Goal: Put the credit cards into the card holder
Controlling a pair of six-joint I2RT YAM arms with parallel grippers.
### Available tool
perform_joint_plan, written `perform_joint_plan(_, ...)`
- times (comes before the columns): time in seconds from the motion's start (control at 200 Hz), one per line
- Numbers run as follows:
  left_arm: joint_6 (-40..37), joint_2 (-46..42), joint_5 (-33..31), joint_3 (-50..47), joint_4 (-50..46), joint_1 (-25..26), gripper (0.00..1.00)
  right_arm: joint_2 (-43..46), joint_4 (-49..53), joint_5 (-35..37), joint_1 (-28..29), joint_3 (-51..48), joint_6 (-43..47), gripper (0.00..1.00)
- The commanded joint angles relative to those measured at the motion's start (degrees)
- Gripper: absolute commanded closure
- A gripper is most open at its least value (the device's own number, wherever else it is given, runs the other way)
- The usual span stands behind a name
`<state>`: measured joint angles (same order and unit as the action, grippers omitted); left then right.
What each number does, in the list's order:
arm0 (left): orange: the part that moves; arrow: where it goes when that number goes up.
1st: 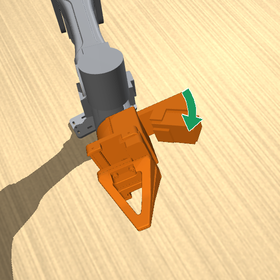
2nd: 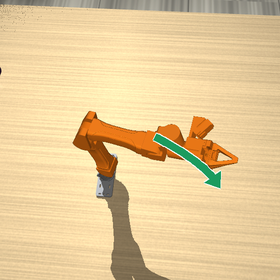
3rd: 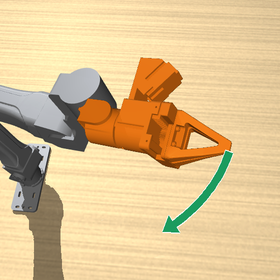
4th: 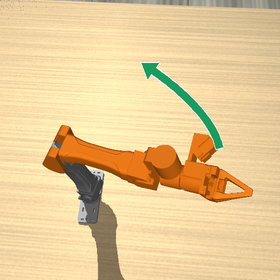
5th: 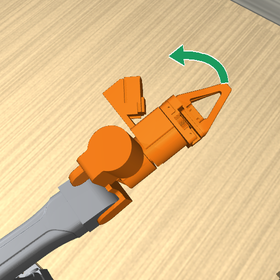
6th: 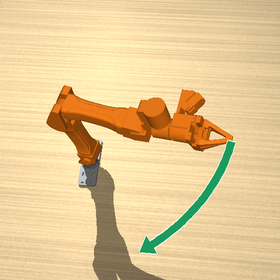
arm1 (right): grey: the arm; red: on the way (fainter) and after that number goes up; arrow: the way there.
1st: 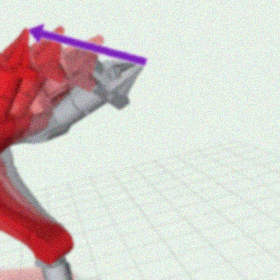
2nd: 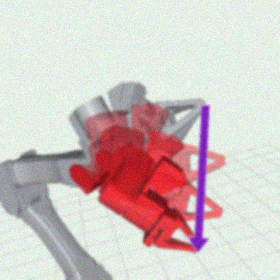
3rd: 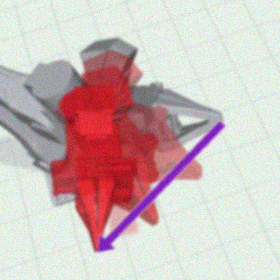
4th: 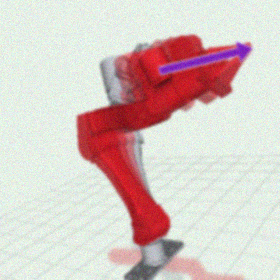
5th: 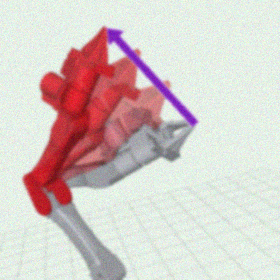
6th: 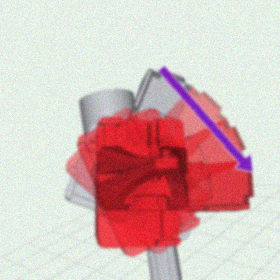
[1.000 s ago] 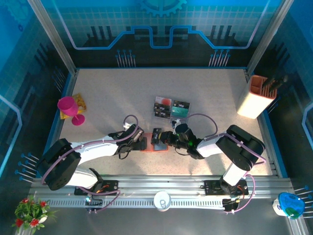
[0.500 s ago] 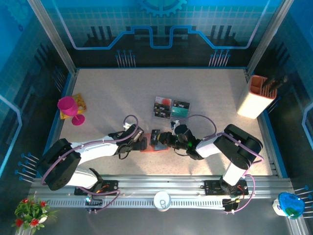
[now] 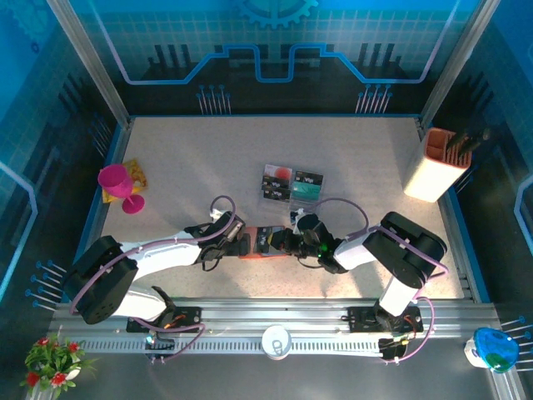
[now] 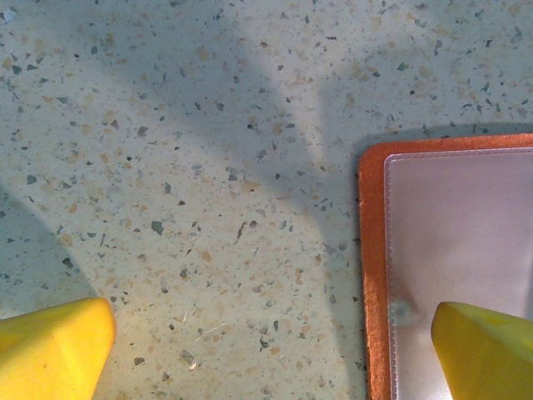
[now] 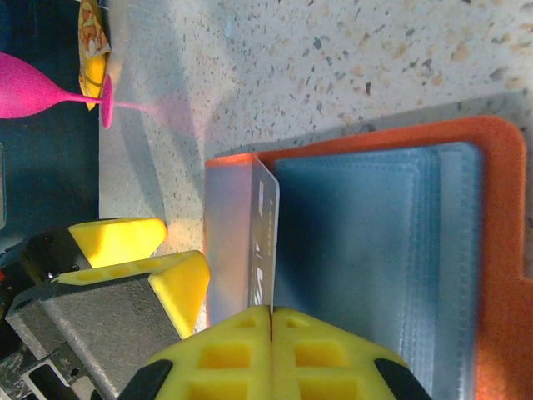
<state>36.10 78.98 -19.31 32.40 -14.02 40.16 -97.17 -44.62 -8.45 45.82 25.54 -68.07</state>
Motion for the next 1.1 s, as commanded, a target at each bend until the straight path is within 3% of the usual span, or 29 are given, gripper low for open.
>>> perform_joint_plan(0.0, 1.3, 0.2, -0.9, -1.5, -1.0, -0.4, 0.01, -1.4, 1.5, -1.6, 0.9, -0.1, -0.6, 1.00)
perform_joint_plan(0.74, 1.0, 0.1, -0.8, -1.4, -0.8, -0.5, 0.01, -3.8, 13.4, -7.3, 0.8, 6.7, 3.8, 1.00)
perform_joint_plan(0.941, 2.1, -3.3, -0.5, -0.2, -3.2, -0.5, 0.01, 4.1, 25.1, -7.8, -1.4, 9.5, 11.7, 0.65)
perform_joint_plan(1.096, 5.2, -8.2, -2.0, -0.2, -5.8, -0.6, 0.01, 8.8, 37.5, -6.1, -2.0, 14.1, 19.0, 0.63)
